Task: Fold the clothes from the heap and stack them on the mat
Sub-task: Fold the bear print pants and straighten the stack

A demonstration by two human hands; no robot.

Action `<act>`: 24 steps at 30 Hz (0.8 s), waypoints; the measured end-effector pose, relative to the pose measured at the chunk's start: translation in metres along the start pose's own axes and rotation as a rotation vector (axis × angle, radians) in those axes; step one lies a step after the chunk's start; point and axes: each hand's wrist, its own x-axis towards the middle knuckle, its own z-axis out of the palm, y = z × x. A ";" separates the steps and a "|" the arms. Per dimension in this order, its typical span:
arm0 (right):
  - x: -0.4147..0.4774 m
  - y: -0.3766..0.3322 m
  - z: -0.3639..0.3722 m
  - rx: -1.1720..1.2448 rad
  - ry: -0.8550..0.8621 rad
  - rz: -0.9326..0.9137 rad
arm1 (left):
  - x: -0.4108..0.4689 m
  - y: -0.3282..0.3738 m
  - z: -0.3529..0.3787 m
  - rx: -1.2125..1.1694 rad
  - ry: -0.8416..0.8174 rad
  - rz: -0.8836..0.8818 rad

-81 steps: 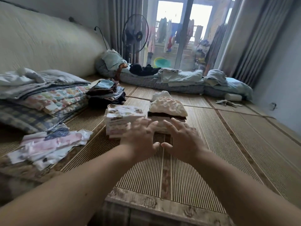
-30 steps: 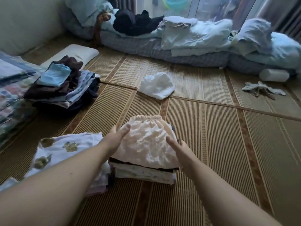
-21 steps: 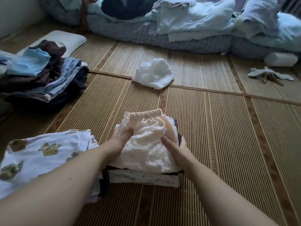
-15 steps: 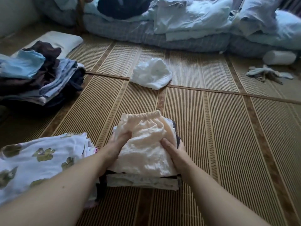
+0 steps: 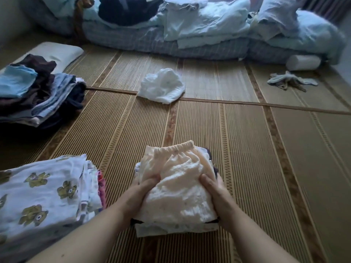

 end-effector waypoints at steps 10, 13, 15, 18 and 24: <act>-0.189 -0.081 -0.125 -0.056 0.205 -0.094 | -0.076 -0.010 0.183 0.094 -0.246 0.014; -0.255 -0.107 -0.179 -0.073 0.305 -0.140 | -0.098 -0.018 0.263 0.129 -0.308 0.052; -0.294 -0.120 -0.220 -0.068 0.351 -0.145 | -0.108 -0.031 0.318 0.141 -0.349 0.068; -0.338 -0.135 -0.292 -0.064 0.431 -0.131 | -0.114 -0.052 0.402 0.162 -0.382 0.079; -0.376 -0.139 -0.442 -0.053 0.448 -0.030 | -0.110 -0.117 0.543 0.195 -0.327 0.043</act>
